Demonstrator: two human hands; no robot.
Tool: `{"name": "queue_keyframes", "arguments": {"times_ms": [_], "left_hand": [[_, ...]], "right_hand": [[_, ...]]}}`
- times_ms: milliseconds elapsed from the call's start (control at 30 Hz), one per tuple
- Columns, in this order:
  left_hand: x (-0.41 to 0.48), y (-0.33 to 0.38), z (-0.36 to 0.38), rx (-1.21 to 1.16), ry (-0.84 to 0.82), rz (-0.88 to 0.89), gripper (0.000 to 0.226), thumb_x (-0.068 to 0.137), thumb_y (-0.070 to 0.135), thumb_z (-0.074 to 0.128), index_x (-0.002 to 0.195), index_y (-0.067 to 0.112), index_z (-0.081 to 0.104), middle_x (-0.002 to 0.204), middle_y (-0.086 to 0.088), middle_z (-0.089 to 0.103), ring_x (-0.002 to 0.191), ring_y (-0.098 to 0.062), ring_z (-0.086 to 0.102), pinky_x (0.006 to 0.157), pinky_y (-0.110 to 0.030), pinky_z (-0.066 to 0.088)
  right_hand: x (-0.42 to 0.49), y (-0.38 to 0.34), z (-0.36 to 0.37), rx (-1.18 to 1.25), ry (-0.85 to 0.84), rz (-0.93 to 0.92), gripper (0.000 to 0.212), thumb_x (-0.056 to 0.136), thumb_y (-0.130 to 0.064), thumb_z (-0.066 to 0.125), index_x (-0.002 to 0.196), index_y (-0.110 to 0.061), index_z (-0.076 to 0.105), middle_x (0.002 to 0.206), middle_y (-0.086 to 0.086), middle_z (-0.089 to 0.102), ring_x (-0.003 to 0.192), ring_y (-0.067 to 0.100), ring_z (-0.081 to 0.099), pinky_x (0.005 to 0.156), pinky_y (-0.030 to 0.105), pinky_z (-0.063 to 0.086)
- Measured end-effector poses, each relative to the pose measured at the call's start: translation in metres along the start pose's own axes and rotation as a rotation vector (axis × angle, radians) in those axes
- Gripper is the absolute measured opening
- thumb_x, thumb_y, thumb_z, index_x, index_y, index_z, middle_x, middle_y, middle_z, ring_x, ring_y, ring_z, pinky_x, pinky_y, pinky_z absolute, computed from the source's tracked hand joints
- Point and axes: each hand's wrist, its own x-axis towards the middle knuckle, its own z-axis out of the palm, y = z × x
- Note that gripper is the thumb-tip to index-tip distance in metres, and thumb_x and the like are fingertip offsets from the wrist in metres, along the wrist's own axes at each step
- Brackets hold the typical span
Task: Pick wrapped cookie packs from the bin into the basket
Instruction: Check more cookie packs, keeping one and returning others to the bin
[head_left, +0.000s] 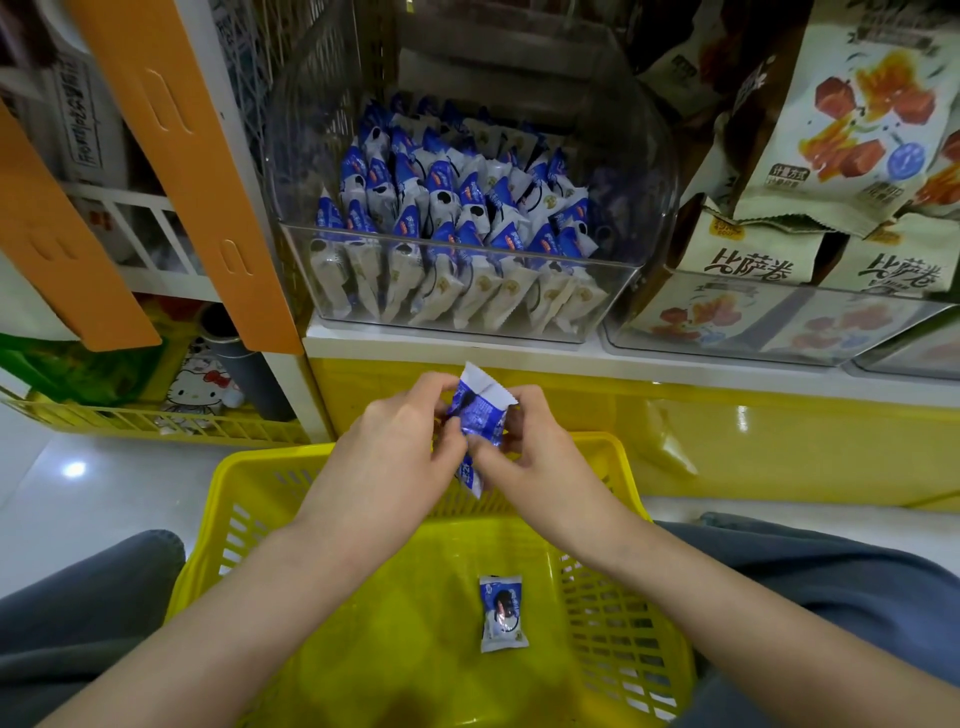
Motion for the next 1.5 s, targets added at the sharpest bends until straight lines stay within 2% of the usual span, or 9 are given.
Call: {"name": "queue_keyframes", "arguments": {"times_ms": [167,367,567,800,933,1133,1267,1400,1500], "left_hand": [[0.001,-0.004,0.004,0.003,-0.019,0.017,0.043,0.085,0.009,0.055,0.126,0.022,0.047,0.102,0.003,0.064,0.091,-0.017,0.062,0.08,-0.032,0.05],[0.006,0.008,-0.001,-0.435,-0.104,-0.083,0.018,0.093,0.016,0.049,0.093,0.034,0.052,0.1,0.017,0.063,0.092,0.01,0.057,0.074,-0.001,0.04],[0.009,0.015,0.001,-0.663,-0.158,-0.217,0.034,0.081,0.009,0.066,0.107,0.023,0.049,0.098,0.009,0.064,0.088,0.001,0.059,0.083,-0.02,0.046],[0.012,0.02,-0.012,-0.751,-0.163,-0.208,0.021,0.088,0.008,0.057,0.105,0.02,0.056,0.1,0.003,0.067,0.086,-0.003,0.06,0.082,-0.019,0.046],[0.013,0.024,-0.023,-0.807,-0.239,-0.196,0.014,0.086,0.012,0.059,0.098,0.02,0.061,0.09,0.007,0.068,0.076,0.006,0.06,0.069,-0.008,0.045],[0.029,0.032,-0.038,-0.917,-0.174,-0.165,0.015,0.089,0.013,0.055,0.102,0.017,0.061,0.091,0.011,0.068,0.078,0.009,0.061,0.069,-0.004,0.044],[0.043,0.027,-0.048,-0.957,-0.014,-0.178,0.009,0.09,0.018,0.054,0.094,0.023,0.06,0.079,0.018,0.07,0.074,0.012,0.061,0.064,-0.003,0.042],[0.056,0.019,-0.059,-0.999,0.079,-0.18,0.008,0.089,0.023,0.054,0.09,0.029,0.059,0.077,0.031,0.067,0.075,0.015,0.06,0.063,0.0,0.041],[0.062,0.017,-0.065,-1.037,0.117,-0.175,0.008,0.089,0.024,0.054,0.092,0.028,0.06,0.08,0.029,0.068,0.079,0.013,0.061,0.066,-0.001,0.042]], "right_hand": [[0.003,0.0,0.001,0.101,-0.004,0.066,0.027,0.089,-0.016,0.058,0.103,-0.026,0.038,0.102,0.004,0.065,0.08,0.021,0.064,0.067,0.039,0.056],[0.007,-0.007,-0.006,0.148,0.067,0.076,0.043,0.077,-0.023,0.071,0.105,-0.029,0.04,0.101,-0.01,0.058,0.08,0.013,0.063,0.068,0.036,0.056],[0.005,-0.019,-0.011,0.168,-0.047,0.047,0.069,0.069,0.006,0.073,0.121,-0.02,0.036,0.11,-0.011,0.048,0.076,0.005,0.062,0.069,0.024,0.054],[0.007,-0.041,-0.032,0.206,0.024,0.023,0.014,0.093,-0.015,0.05,0.101,-0.005,0.055,0.073,0.002,0.056,0.048,0.004,0.052,0.046,0.018,0.048],[0.011,-0.048,-0.035,0.221,0.124,-0.011,0.02,0.093,-0.015,0.051,0.074,-0.009,0.053,0.052,0.0,0.052,0.042,0.006,0.05,0.045,0.02,0.048],[0.028,-0.072,-0.046,0.171,0.15,-0.098,0.019,0.093,-0.015,0.051,0.076,-0.008,0.057,0.058,0.003,0.057,0.047,0.006,0.053,0.048,0.019,0.049],[0.057,-0.101,-0.064,-0.07,0.066,-0.192,0.014,0.095,-0.02,0.048,0.089,-0.023,0.06,0.077,-0.006,0.066,0.066,0.004,0.062,0.064,0.02,0.052],[0.11,-0.122,-0.095,-0.752,0.103,-0.243,0.018,0.095,-0.023,0.049,0.107,-0.023,0.062,0.1,-0.005,0.065,0.074,0.003,0.058,0.065,0.007,0.04],[0.147,-0.122,-0.113,-1.105,-0.012,-0.146,0.022,0.095,-0.021,0.048,0.113,-0.017,0.061,0.115,0.003,0.062,0.099,0.017,0.059,0.083,0.024,0.044]]}}
